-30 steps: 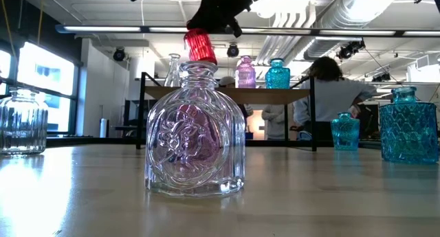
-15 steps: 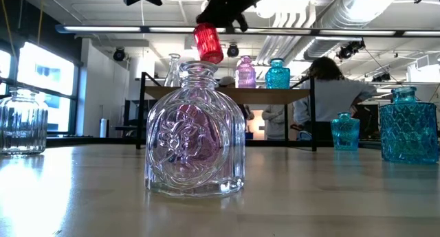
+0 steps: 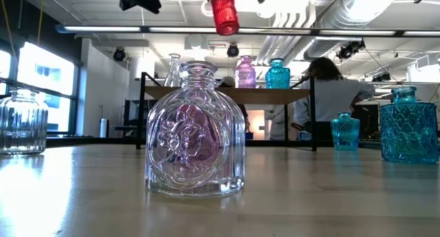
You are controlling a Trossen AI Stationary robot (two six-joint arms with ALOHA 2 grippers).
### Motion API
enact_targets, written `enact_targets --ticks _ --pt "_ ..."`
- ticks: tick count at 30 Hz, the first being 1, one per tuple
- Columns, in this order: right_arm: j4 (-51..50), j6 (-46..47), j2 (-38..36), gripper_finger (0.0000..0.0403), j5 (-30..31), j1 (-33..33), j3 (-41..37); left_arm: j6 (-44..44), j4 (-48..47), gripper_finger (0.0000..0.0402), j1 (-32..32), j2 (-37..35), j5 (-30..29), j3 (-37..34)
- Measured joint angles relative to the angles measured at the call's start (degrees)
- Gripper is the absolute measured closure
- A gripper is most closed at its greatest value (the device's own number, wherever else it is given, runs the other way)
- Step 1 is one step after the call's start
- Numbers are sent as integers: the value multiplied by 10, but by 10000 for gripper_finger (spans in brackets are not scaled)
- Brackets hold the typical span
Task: Sort vases onto shelf
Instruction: Put the top red vase on the shelf
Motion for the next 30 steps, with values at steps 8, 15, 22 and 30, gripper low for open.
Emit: enact_targets --ticks 8,15,22,30 --pt "-59 -10 -37 322 0 0 0 -4 0 321 19 0 1 0" --pt "-64 -7 -62 322 1 -2 -33 -4 0 321 34 0 1 0" --pt "-14 20 -111 322 7 -5 -114 -4 1 321 43 0 1 0" --pt "135 61 -190 322 11 -5 -255 -4 1 321 46 1 1 0"
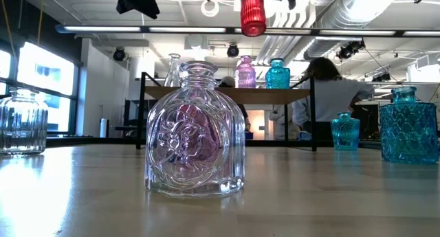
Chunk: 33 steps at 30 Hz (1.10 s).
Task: Sort vases onto shelf
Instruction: Put the top red vase on the shelf
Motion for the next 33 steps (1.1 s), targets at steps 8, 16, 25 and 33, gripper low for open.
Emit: enact_targets --ticks 8,16,25,33 --pt "159 26 -58 322 10 0 -140 0 0 321 0 0 0 0" --pt "240 36 -59 322 25 0 -212 0 0 321 0 0 0 0" --pt "300 -42 -7 322 30 10 -223 0 0 321 0 0 0 0" --pt "413 -89 74 322 28 17 -216 0 0 321 0 0 0 0"
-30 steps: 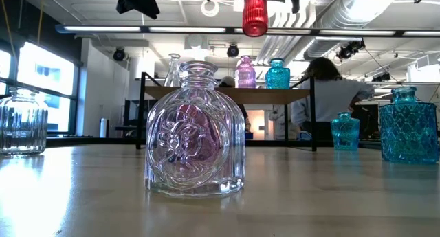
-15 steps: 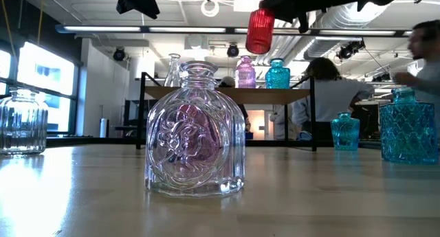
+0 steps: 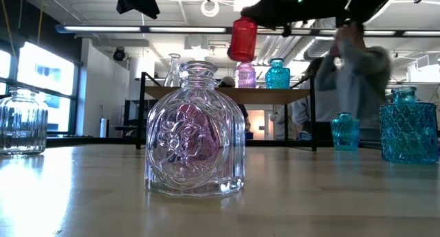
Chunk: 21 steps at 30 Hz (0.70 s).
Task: Sort vases onto shelf
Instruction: Put the top red vase on the shelf
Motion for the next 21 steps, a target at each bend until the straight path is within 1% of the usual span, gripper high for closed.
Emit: enact_targets --ticks 6,11,21 --pt "-2 -30 67 322 -2 0 51 0 0 321 0 0 0 0" --pt "-2 -71 116 322 26 -3 107 0 0 321 0 0 0 0" --pt "-4 -58 207 322 29 -28 187 0 0 321 0 0 0 0"
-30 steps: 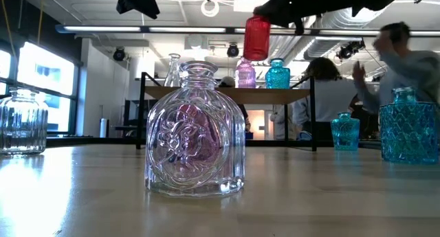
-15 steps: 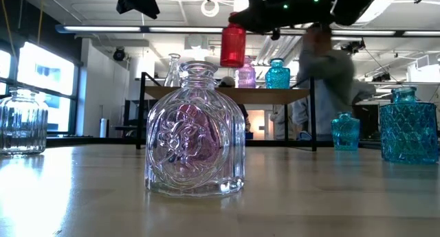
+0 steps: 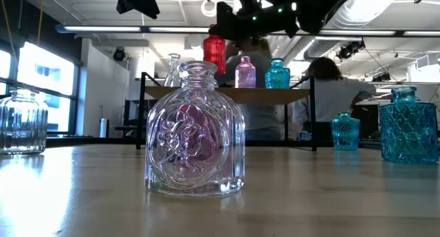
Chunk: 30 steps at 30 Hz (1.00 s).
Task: Sort vases onto shelf
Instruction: Put the top red vase on the shelf
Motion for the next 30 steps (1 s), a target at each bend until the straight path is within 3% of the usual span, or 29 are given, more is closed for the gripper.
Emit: enact_targets --ticks 30 --pt "0 22 99 322 9 -55 81 0 0 321 0 0 0 0"
